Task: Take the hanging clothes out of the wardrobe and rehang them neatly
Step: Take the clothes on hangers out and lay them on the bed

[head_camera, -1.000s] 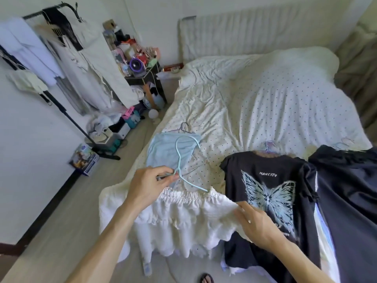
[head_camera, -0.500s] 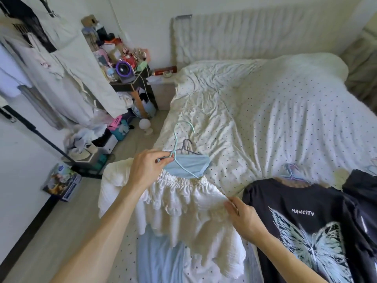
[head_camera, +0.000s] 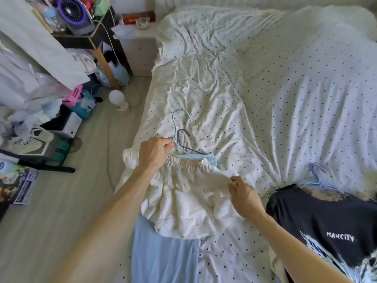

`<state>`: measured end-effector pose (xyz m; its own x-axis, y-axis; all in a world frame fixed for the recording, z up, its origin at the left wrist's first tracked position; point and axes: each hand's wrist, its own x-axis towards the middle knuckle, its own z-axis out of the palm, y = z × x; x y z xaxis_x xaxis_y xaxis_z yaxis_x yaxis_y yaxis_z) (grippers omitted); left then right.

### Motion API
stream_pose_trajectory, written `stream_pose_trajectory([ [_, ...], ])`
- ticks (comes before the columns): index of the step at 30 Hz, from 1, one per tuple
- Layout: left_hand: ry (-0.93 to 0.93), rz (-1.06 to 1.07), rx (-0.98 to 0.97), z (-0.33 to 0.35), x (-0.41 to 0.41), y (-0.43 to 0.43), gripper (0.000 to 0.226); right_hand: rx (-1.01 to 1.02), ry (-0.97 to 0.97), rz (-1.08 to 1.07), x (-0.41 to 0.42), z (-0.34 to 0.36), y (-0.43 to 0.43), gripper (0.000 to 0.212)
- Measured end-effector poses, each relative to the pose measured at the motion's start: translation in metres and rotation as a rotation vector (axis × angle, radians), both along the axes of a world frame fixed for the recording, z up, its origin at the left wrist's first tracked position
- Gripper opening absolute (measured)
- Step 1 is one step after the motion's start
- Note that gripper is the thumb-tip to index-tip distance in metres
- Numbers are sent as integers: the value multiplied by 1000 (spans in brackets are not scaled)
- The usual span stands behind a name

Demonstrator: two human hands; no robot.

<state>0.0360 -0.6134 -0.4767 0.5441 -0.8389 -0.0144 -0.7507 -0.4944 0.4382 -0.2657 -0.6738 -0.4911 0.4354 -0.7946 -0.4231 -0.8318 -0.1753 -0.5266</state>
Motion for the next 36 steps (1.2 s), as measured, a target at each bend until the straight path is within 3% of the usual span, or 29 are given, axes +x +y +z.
stream_pose_trajectory([
  [5, -20, -9, 119, -64, 29, -55, 21, 41, 61, -5, 22, -53, -29, 33],
  [9, -50, -33, 299, -116, 38, -82, 26, 83, 136, 56, 26, -89, -37, 58],
  [14, 65, -46, 671, -177, 27, -77, 60, 137, 270, 200, 26, -125, -33, 88],
  [17, 18, -59, 822, -196, 16, -54, 65, 139, 263, 203, 24, -141, -26, 97],
  [22, -152, 2, 825, -190, 8, -37, 64, 117, 259, 216, 31, -149, -29, 95],
  [28, -167, 80, 874, -178, 26, -25, 65, 160, 310, 301, 59, -159, -50, 89],
  [32, -186, -32, 856, -186, 29, -4, 62, 202, 386, 350, 64, -167, -59, 87],
  [36, -160, -122, 706, -190, 1, 30, 65, 147, 312, 274, 50, -152, -44, 84],
])
